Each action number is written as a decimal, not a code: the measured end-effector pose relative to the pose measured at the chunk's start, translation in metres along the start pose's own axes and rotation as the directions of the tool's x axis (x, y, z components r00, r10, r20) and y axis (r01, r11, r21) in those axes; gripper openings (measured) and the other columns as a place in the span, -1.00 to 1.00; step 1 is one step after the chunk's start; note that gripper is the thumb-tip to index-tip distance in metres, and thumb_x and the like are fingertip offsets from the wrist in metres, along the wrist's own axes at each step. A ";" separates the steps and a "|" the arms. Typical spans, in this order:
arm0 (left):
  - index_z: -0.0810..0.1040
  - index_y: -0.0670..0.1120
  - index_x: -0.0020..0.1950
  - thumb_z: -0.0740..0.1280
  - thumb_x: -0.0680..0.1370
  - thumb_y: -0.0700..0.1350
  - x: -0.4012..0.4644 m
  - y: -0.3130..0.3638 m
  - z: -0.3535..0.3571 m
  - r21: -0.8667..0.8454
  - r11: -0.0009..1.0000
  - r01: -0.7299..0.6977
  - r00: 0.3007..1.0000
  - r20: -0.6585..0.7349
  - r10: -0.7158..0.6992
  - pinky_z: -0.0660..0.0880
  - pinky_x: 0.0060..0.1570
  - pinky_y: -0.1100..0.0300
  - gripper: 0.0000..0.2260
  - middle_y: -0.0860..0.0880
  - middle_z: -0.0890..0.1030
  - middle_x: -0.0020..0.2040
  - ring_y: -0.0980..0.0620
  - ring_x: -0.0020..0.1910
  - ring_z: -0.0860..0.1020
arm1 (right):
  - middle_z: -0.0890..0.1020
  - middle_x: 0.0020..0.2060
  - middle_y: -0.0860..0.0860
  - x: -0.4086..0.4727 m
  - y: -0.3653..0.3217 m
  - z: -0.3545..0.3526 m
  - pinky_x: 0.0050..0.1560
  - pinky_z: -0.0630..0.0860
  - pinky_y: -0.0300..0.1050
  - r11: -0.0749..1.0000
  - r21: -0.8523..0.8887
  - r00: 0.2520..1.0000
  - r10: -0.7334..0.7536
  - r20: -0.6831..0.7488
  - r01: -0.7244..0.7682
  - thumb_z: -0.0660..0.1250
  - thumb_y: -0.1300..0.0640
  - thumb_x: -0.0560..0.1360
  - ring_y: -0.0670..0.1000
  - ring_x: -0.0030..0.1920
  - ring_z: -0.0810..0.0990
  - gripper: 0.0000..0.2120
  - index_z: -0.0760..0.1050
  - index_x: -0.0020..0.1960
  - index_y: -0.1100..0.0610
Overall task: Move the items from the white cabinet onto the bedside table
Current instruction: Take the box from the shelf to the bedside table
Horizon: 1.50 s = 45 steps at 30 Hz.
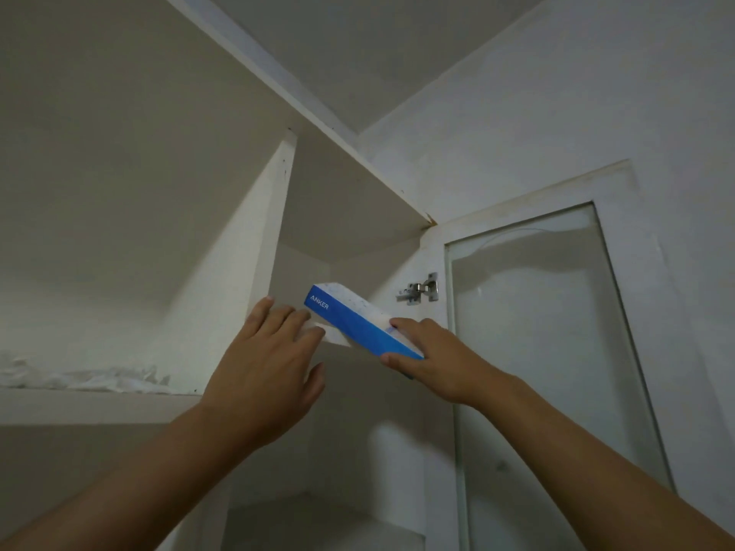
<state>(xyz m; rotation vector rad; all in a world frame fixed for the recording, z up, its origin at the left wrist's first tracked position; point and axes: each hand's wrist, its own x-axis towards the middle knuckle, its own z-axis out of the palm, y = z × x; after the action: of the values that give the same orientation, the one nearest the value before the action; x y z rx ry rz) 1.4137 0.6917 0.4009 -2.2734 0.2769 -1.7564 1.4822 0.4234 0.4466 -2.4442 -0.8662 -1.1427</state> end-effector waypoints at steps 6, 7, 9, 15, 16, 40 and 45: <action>0.55 0.00 0.33 0.13 0.56 0.15 -0.020 0.006 -0.006 -0.045 0.999 0.007 1.000 0.022 -0.006 0.14 0.56 -0.09 -0.56 -0.10 0.49 0.44 -0.12 0.50 0.35 | 0.41 0.27 -0.10 -0.043 0.012 0.004 0.11 0.40 -0.21 0.999 0.026 0.997 0.033 -0.065 -0.031 0.29 -0.38 0.55 -0.12 0.19 0.46 -0.28 0.17 0.62 -0.19; 0.55 0.01 0.33 0.13 0.55 0.14 -0.025 0.008 -0.008 -0.058 0.998 0.010 1.000 0.026 -0.009 0.11 0.56 -0.07 -0.55 -0.08 0.51 0.42 -0.11 0.49 0.36 | 0.42 0.27 -0.11 -0.051 0.013 0.003 0.11 0.40 -0.22 0.999 0.037 0.997 0.034 -0.067 -0.032 0.30 -0.36 0.55 -0.12 0.19 0.46 -0.28 0.17 0.62 -0.18; 0.56 0.01 0.32 0.14 0.54 0.14 -0.035 0.014 -0.011 -0.107 0.994 0.032 0.999 0.039 -0.028 0.12 0.54 -0.03 -0.56 -0.05 0.55 0.36 -0.08 0.42 0.43 | 0.41 0.27 -0.12 -0.065 0.019 0.002 0.14 0.40 -0.22 0.998 0.051 0.997 0.031 -0.071 -0.027 0.33 -0.34 0.55 -0.14 0.19 0.45 -0.28 0.19 0.61 -0.17; 0.57 0.03 0.34 0.13 0.54 0.16 -0.071 0.038 -0.019 -0.187 0.975 0.120 0.988 0.120 -0.099 0.30 0.46 -0.07 -0.54 -0.04 0.57 0.32 -0.03 0.31 0.46 | 0.38 0.28 -0.11 -0.113 0.040 0.010 0.22 0.40 -0.19 0.998 0.054 0.999 -0.020 -0.042 0.022 0.30 -0.38 0.52 -0.09 0.24 0.41 -0.23 0.17 0.63 -0.16; 0.56 0.04 0.34 0.14 0.54 0.16 -0.078 0.043 -0.020 -0.190 0.972 0.140 0.984 0.134 -0.116 0.31 0.44 -0.05 -0.55 -0.03 0.56 0.33 -0.01 0.31 0.45 | 0.38 0.28 -0.12 -0.122 0.045 0.013 0.23 0.41 -0.19 0.998 0.061 0.999 -0.028 -0.033 0.030 0.28 -0.40 0.51 -0.10 0.25 0.41 -0.22 0.17 0.63 -0.16; 0.53 0.02 0.39 0.14 0.57 0.18 -0.339 0.192 -0.100 0.086 0.899 0.429 0.736 0.544 -0.403 0.36 0.37 -0.01 -0.53 -0.03 0.52 0.38 -0.04 0.37 0.39 | 0.27 0.41 -0.15 -0.363 0.056 0.145 0.29 0.45 -0.06 0.926 0.374 0.935 -0.172 0.311 0.046 0.32 -0.33 0.55 -0.08 0.37 0.29 -0.26 0.13 0.62 -0.18; 0.48 0.05 0.43 0.15 0.57 0.21 -0.402 0.211 -0.149 0.175 0.865 0.470 0.618 0.634 -0.465 0.31 0.42 -0.01 -0.51 0.00 0.48 0.43 -0.05 0.42 0.38 | 0.30 0.43 -0.12 -0.415 0.024 0.179 0.32 0.43 -0.01 0.894 0.446 0.913 -0.222 0.342 0.051 0.36 -0.32 0.52 -0.02 0.38 0.30 -0.25 0.19 0.61 -0.16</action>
<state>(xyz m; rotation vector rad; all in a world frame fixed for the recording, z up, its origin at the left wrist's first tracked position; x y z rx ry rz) 1.1685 0.6006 0.0007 -2.9760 -0.5057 -0.9534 1.3950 0.3317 0.0115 -2.2797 -1.2727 -0.4304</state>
